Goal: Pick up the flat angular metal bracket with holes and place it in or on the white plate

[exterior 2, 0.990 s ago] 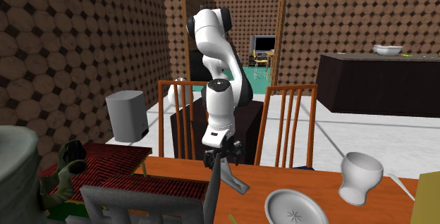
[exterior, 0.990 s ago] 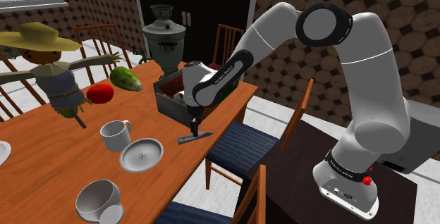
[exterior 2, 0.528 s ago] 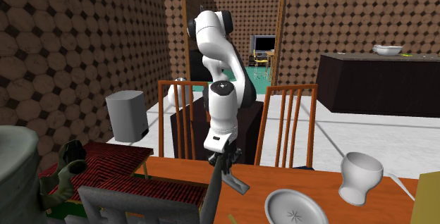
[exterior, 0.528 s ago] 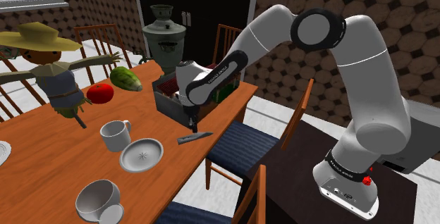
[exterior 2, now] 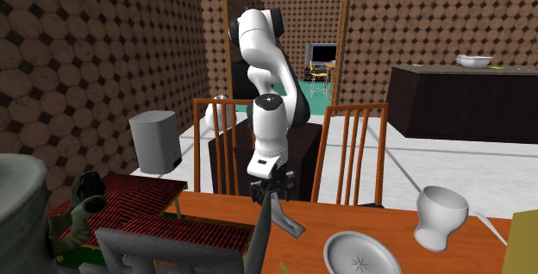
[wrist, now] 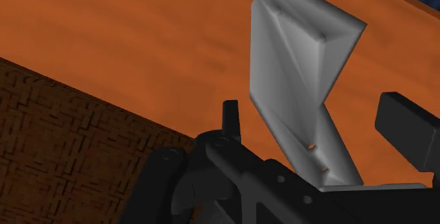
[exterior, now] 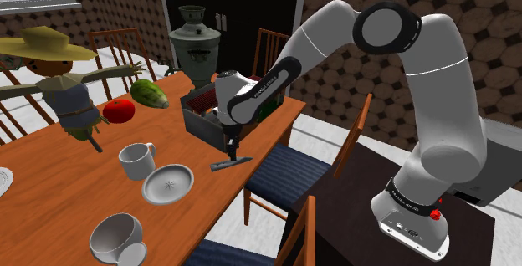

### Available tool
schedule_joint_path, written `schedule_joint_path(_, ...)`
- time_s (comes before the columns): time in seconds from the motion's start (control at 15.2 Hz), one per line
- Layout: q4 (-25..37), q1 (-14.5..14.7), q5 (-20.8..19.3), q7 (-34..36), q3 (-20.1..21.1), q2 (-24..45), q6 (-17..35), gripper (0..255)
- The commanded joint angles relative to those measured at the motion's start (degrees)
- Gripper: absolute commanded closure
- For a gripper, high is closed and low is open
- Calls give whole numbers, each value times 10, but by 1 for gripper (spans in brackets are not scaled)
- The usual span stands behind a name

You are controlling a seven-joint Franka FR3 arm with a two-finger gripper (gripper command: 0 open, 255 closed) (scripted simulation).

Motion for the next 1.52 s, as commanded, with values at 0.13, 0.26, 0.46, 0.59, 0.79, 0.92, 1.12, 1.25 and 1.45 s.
schedule_joint_path(0.13, -35, -5, -6, 3, -4, -2, 54, 0)
schedule_joint_path(0.26, -33, -1, -11, 7, -8, 10, 64, 0)
schedule_joint_path(0.46, -31, 4, -17, 10, -14, 26, 77, 0)
schedule_joint_path(0.59, -31, 4, -17, 10, -14, 26, 77, 0)
schedule_joint_path(0.79, -31, 4, -17, 10, -14, 26, 77, 0)
schedule_joint_path(0.92, -31, 4, -17, 10, -14, 26, 77, 0)
schedule_joint_path(1.12, -31, 4, -17, 10, -14, 26, 77, 255)
schedule_joint_path(1.25, -31, 4, -17, 10, -14, 26, 77, 255)
schedule_joint_path(1.45, -31, 4, -17, 10, -14, 26, 77, 255)
